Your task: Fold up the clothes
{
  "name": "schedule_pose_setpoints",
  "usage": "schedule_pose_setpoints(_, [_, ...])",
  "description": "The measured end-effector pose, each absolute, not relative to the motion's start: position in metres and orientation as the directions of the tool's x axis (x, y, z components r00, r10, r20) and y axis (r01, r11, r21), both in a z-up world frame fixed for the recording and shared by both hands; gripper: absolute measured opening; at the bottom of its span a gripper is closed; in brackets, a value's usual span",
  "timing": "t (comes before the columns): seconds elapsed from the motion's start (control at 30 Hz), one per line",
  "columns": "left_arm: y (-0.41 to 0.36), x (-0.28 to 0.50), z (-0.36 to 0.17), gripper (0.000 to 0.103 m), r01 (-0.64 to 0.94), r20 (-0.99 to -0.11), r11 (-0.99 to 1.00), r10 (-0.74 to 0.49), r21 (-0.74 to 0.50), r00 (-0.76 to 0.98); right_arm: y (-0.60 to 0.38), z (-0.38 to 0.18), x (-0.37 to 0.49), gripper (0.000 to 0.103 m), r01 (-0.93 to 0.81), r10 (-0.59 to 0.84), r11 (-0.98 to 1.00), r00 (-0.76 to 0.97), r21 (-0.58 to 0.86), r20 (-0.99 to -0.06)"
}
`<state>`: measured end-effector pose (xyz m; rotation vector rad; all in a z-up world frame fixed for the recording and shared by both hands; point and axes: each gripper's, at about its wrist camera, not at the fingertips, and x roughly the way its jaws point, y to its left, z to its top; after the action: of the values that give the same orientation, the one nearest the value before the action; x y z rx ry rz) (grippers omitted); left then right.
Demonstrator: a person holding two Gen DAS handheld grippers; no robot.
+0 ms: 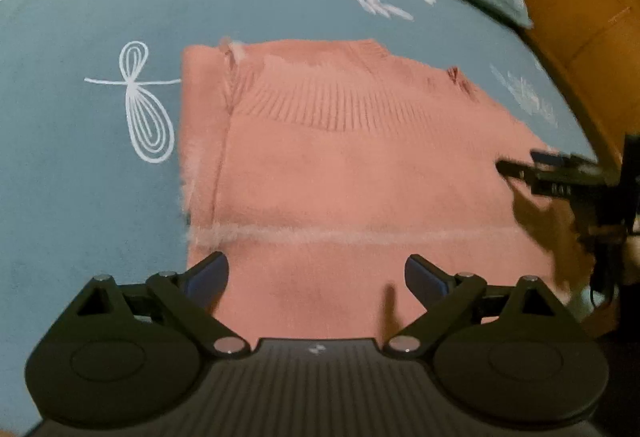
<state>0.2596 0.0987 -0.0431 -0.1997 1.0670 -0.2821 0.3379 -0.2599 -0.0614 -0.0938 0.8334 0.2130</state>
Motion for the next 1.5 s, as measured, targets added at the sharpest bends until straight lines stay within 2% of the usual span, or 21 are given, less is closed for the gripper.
schedule_pose_setpoints(0.27, [0.104, 0.262, -0.046, 0.095, 0.164, -0.844, 0.939, -0.343, -0.302, 0.412, -0.257, -0.061, 0.338, 0.103, -0.200, 0.128, 0.980, 0.650, -0.006, -0.749])
schedule_pose_setpoints(0.5, [0.092, 0.290, -0.016, 0.096, 0.212, -0.776, 0.945, -0.327, -0.251, 0.539, -0.256, -0.061, 0.339, 0.103, -0.193, 0.123, 0.981, 0.642, -0.004, -0.757])
schedule_pose_setpoints(0.67, [0.076, 0.314, -0.047, 0.098, 0.199, -0.823, 0.955, -0.291, -0.220, 0.487, -0.265, -0.060, 0.328, 0.103, -0.179, 0.134, 0.984, 0.646, 0.021, -0.751])
schedule_pose_setpoints(0.7, [0.073, 0.314, -0.048, 0.101, 0.203, -0.825, 0.956, -0.286, -0.212, 0.487, -0.269, -0.060, 0.323, 0.103, -0.174, 0.139, 0.984, 0.646, 0.033, -0.751])
schedule_pose_setpoints(0.87, [0.053, 0.318, -0.034, 0.101, 0.232, -0.837, 0.963, -0.240, -0.140, 0.492, -0.288, -0.059, 0.301, 0.103, -0.148, 0.165, 0.985, 0.643, 0.090, -0.748])
schedule_pose_setpoints(1.0, [0.034, 0.332, -0.027, 0.101, 0.261, -0.823, 0.953, -0.267, -0.150, 0.502, -0.303, -0.058, 0.285, 0.103, -0.126, 0.184, 0.983, 0.642, 0.135, -0.744])
schedule_pose_setpoints(1.1, [0.025, 0.342, -0.041, 0.101, 0.244, -0.846, 0.953, -0.275, -0.178, 0.456, -0.317, -0.057, 0.292, 0.103, -0.112, 0.193, 0.981, 0.643, 0.158, -0.741])
schedule_pose_setpoints(1.23, [0.015, 0.341, -0.043, 0.101, 0.250, -0.859, 0.959, -0.235, -0.130, 0.455, -0.335, -0.056, 0.300, 0.103, -0.092, 0.203, 0.978, 0.645, 0.189, -0.737])
schedule_pose_setpoints(1.3, [0.016, 0.338, -0.040, 0.101, 0.241, -0.858, 0.963, -0.225, -0.122, 0.462, -0.345, -0.056, 0.305, 0.097, -0.082, 0.209, 0.975, 0.646, 0.205, -0.734])
schedule_pose_setpoints(1.33, [0.018, 0.336, -0.038, 0.101, 0.234, -0.857, 0.965, -0.216, -0.116, 0.467, -0.349, -0.056, 0.307, 0.084, -0.077, 0.211, 0.974, 0.646, 0.213, -0.733])
schedule_pose_setpoints(1.37, [0.018, 0.333, -0.037, 0.101, 0.229, -0.856, 0.968, -0.206, -0.107, 0.475, -0.354, -0.055, 0.309, 0.077, -0.073, 0.214, 0.973, 0.647, 0.220, -0.732])
schedule_pose_setpoints(1.5, [0.022, 0.319, -0.029, 0.101, 0.221, -0.844, 0.970, -0.199, -0.098, 0.498, -0.372, -0.054, 0.317, 0.066, -0.053, 0.225, 0.967, 0.649, 0.251, -0.727])
